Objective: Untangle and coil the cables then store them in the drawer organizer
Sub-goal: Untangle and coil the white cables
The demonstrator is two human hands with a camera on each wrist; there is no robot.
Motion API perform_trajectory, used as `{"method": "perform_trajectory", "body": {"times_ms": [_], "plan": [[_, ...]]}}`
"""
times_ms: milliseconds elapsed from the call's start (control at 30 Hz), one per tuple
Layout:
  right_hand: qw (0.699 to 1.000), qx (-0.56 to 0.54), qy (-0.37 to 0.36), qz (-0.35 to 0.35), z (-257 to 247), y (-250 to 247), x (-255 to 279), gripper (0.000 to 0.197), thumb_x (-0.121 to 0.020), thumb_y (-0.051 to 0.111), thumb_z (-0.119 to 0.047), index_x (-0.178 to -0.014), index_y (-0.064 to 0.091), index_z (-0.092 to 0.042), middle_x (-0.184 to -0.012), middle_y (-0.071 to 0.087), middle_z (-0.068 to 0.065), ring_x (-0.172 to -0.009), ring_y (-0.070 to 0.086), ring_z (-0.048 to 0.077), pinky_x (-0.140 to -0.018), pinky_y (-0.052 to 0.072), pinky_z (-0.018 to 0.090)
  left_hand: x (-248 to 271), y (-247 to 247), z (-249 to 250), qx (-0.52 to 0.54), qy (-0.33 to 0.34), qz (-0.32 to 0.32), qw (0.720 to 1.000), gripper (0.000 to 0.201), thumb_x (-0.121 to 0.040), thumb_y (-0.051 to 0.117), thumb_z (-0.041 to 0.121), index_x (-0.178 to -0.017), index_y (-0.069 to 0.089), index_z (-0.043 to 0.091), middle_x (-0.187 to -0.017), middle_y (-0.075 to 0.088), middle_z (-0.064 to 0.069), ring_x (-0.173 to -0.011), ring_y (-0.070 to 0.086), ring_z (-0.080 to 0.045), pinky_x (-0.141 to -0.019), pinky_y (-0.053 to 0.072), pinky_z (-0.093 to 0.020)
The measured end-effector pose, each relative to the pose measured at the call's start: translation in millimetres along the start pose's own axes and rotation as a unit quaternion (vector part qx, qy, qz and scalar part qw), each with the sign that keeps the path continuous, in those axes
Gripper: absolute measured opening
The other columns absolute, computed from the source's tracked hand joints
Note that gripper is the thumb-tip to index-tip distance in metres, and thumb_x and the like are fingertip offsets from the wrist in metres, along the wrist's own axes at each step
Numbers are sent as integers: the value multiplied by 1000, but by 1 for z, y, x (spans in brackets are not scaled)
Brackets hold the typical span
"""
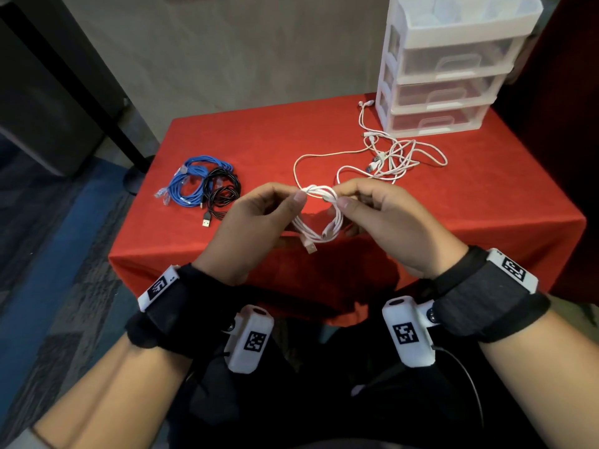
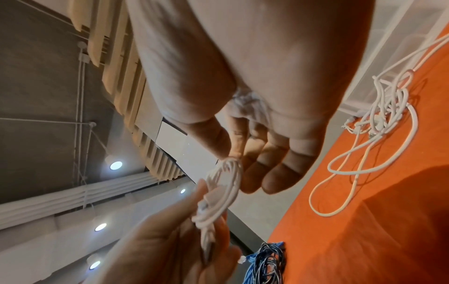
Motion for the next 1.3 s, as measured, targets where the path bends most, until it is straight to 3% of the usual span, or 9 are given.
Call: {"method": "perform_trajectory", "body": {"times_ms": [67,200,333,433,533,667,867,1133,1300], "plan": [[1000,-12,25,-3,8,4,-3,14,-103,59,-12,-109,72,-12,-93,68,21,-85,58,19,-77,46,32,-1,-5,-9,0,-19,-3,1000,12,-96,68,22,-95,71,11,-81,64,-4,-78,64,-15,-74,61,-42],[998,-22,58,-33,18,19,-8,12,-101,62,-11,-108,71,-13,-96,70,10,-83,63,13,-70,53,27,-1,-17,-21,-14,-40,9,999,15,-96,68,23,-100,72,9,-80,64,0,-77,64,-12,-71,60,-37],[992,-59,108,-36,25,31,-13,10,-99,65,-14,-108,69,-12,-91,66,-1,-85,61,10,-71,53,30,-1,-25,-25,-6,-37,33,999,19,-95,69,29,-105,73,14,-85,66,0,-83,65,-14,-79,60,-48],[982,-116,144,-31,29,36,-14,19,-101,63,-15,-117,64,-7,-95,69,3,-89,62,18,-72,51,32,0,-29,-25,34,-30,61,997,20,-97,67,28,-106,71,11,-86,69,-5,-85,67,-18,-80,60,-48],[978,-145,146,-32,29,37,-13,16,-101,61,-12,-116,64,-6,-95,72,4,-88,65,14,-72,52,29,1,-27,-27,54,-27,67,996,18,-97,66,27,-105,69,12,-89,68,-10,-86,68,-20,-79,61,-45],[980,-151,129,-24,24,33,-14,11,-101,60,-10,-109,67,-7,-90,72,5,-85,66,13,-77,51,33,2,-17,-28,60,-29,35,997,12,-101,60,22,-107,66,13,-88,68,-2,-84,69,-15,-79,61,-46],[962,-230,132,-59,14,36,-9,15,-101,58,-12,-115,62,-7,-91,72,4,-86,65,15,-75,49,30,0,-13,-23,100,-42,29,994,17,-101,60,22,-109,68,10,-85,64,-2,-75,64,-13,-66,59,-32],[967,-207,107,-100,3,43,-3,11,-104,50,-6,-114,54,-9,-81,61,1,-67,42,13,-66,40,28,-1,-6,-22,125,-68,26,989,14,-101,58,18,-103,69,9,-77,59,2,-64,57,-9,-61,56,-28],[967,-198,91,-130,-6,38,0,18,-102,54,-7,-121,53,-8,-86,59,5,-77,45,20,-72,54,32,-4,-3,-12,134,-75,11,988,14,-101,57,18,-100,70,11,-79,60,1,-64,60,-10,-58,55,-24]]}}
Point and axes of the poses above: each hand's wrist, its own x-axis away from the middle knuckle, its own y-axis out of the palm, z = x × y, the point moved 7 cm from there along -x, towards the middle knuckle
